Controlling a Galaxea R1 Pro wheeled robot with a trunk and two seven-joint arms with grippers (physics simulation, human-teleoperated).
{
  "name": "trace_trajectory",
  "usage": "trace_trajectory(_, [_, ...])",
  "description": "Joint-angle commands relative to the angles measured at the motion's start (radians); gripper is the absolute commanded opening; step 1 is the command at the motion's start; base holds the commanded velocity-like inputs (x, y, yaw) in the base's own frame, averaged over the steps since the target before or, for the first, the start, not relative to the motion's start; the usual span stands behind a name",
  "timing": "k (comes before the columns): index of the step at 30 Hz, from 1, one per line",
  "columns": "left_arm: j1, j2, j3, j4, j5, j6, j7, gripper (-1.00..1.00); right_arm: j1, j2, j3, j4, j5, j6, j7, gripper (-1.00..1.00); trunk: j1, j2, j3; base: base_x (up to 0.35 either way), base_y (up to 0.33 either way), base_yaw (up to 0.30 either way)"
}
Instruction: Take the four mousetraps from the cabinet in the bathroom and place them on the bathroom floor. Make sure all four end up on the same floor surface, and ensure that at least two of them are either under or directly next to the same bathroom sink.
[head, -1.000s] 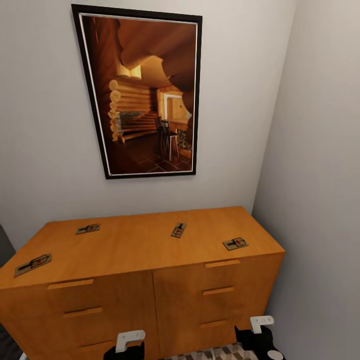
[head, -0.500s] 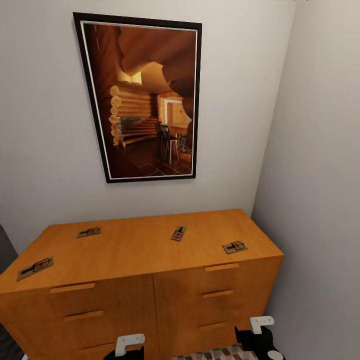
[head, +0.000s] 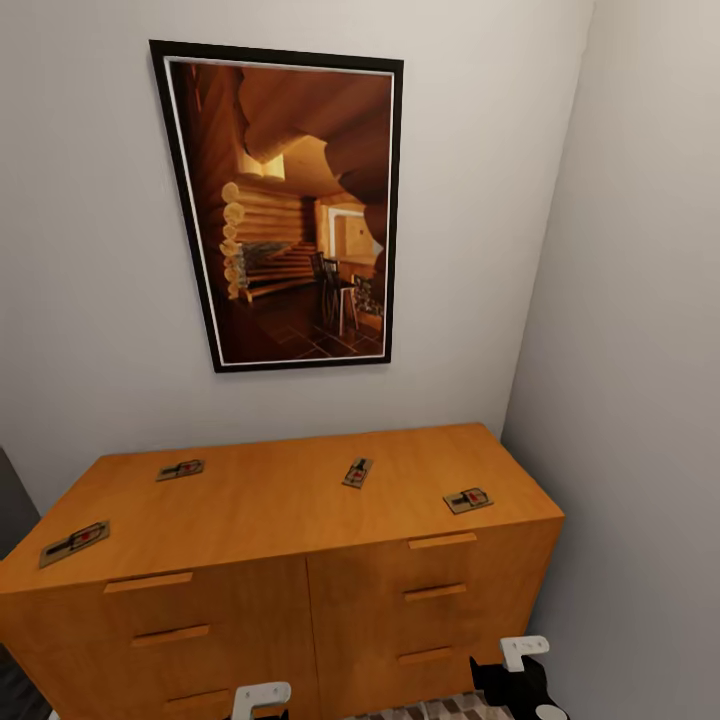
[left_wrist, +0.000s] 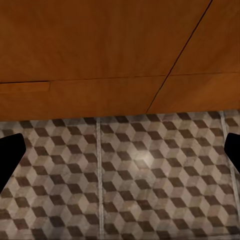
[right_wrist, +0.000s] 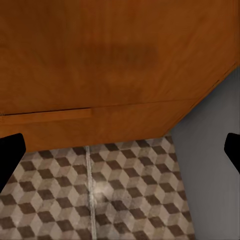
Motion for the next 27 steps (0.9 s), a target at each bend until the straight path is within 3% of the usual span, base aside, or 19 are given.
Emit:
trace_trajectory(1, [0.000, 0.000, 0.001, 0.000, -0.001, 0.005, 0.002, 1.00, -0.001, 0.000, 0.001, 0.001, 0.005, -0.003, -0.003, 1.00, -0.004, 0.006, 0.002, 0.000, 0.000, 0.000])
trace_trajectory(27, [-0.001, 0.027, 0.006, 0.005, 0.004, -0.001, 0.002, 1.00, -0.001, 0.000, -0.001, 0.016, 0.004, -0.006, -0.003, 1.00, -0.104, 0.188, 0.083, 0.000, 0.000, 0.000])
